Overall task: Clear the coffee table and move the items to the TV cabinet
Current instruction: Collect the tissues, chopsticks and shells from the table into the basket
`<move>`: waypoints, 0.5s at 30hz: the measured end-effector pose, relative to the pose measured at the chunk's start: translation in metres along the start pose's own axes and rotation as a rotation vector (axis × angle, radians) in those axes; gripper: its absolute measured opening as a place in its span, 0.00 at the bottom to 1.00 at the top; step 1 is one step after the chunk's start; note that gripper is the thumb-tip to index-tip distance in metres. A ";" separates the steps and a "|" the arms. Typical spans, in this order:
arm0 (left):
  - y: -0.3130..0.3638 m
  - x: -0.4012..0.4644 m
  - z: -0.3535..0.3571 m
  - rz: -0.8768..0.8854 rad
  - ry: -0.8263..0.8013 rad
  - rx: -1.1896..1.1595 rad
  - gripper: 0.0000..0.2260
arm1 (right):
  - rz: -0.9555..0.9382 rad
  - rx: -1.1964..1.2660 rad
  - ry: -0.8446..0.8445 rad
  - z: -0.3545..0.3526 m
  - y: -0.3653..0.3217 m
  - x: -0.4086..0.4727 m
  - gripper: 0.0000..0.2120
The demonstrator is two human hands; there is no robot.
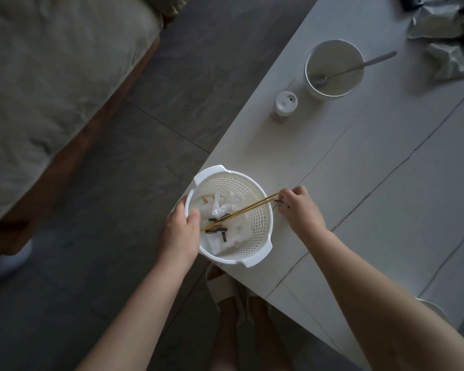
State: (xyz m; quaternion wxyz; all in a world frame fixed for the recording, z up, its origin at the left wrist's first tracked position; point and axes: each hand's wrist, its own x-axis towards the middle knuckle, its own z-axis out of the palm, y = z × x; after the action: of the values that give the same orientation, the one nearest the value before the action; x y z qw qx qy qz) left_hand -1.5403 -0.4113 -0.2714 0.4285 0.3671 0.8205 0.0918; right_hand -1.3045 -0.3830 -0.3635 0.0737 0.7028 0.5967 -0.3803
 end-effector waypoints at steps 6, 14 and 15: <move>0.005 0.000 0.001 0.015 -0.002 0.013 0.15 | 0.003 -0.018 0.036 0.002 0.004 0.000 0.04; 0.005 0.001 0.004 0.053 0.002 0.010 0.16 | -0.010 -0.048 0.033 0.006 0.007 -0.004 0.05; 0.004 0.001 0.005 0.055 0.002 0.015 0.15 | -0.001 -0.045 0.030 0.006 0.008 -0.004 0.05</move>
State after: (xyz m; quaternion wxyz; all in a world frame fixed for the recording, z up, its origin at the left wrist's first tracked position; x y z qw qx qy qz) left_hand -1.5346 -0.4083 -0.2736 0.4221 0.3927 0.8112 0.0980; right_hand -1.3001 -0.3918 -0.3682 0.0802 0.7063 0.6064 -0.3563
